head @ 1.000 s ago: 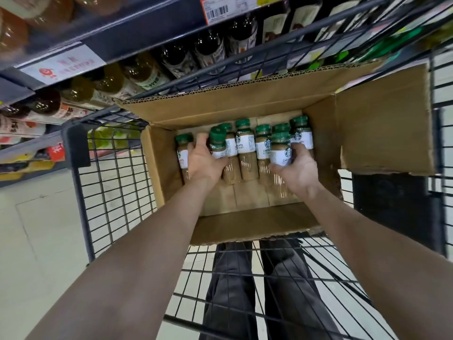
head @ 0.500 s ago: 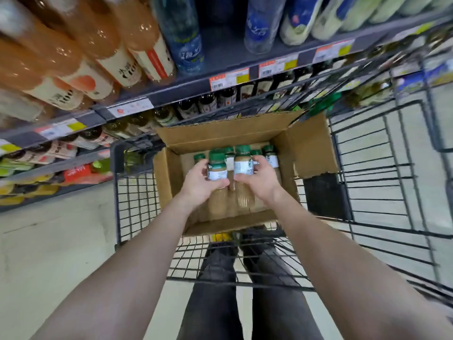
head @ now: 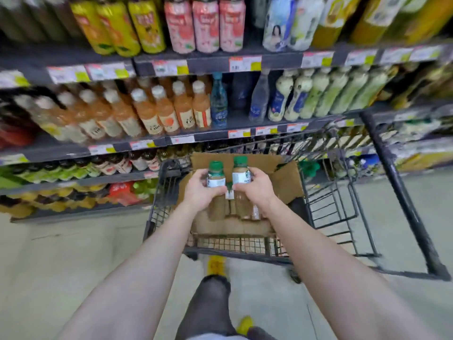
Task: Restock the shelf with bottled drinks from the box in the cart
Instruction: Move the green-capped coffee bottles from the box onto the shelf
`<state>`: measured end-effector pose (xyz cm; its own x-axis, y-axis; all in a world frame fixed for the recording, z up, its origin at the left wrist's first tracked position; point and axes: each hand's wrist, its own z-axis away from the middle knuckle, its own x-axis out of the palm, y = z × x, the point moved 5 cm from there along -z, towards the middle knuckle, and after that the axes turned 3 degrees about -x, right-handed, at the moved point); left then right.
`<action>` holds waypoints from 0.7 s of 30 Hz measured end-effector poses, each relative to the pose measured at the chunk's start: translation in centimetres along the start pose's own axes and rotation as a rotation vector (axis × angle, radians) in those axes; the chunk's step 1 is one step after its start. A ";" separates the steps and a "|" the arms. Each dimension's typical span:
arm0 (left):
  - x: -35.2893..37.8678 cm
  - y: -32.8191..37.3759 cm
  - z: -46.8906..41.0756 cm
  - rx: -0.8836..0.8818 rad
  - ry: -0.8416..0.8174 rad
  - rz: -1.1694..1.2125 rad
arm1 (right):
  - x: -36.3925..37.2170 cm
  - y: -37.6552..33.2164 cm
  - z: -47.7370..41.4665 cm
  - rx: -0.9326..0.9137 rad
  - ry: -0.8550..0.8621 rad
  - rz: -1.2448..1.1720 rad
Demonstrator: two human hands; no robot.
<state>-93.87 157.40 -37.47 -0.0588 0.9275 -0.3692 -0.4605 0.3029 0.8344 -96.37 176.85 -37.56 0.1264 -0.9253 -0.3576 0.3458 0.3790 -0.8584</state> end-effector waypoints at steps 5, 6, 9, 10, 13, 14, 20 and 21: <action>-4.8 2.3 7.6 0.086 0.141 0.008 | 0.5 -4.8 5.2 -0.090 -0.027 -0.061; -5.9 3.0 8.9 0.107 0.168 0.017 | 0.9 -6.1 5.9 -0.114 -0.029 -0.064; -9.8 4.7 12.2 0.171 0.256 0.056 | 2.6 -10.1 8.3 -0.197 -0.062 -0.070; -11.3 5.3 13.2 0.193 0.292 0.060 | 3.3 -11.5 9.0 -0.226 -0.074 -0.071; -15.9 6.8 16.1 0.245 0.386 0.044 | 5.7 -15.7 11.2 -0.312 -0.119 -0.085; -17.5 7.2 16.8 0.255 0.411 0.042 | 6.4 -17.2 11.9 -0.339 -0.132 -0.087; -26.9 8.3 20.2 0.282 0.549 0.122 | 12.2 -26.1 16.3 -0.524 -0.221 -0.100; -28.5 8.4 20.6 0.292 0.572 0.119 | 13.3 -27.4 16.9 -0.543 -0.232 -0.102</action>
<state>-77.83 137.98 -11.55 -0.5937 0.7195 -0.3602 -0.1670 0.3276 0.9299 -88.48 153.95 -12.60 0.3380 -0.9135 -0.2266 -0.1504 0.1853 -0.9711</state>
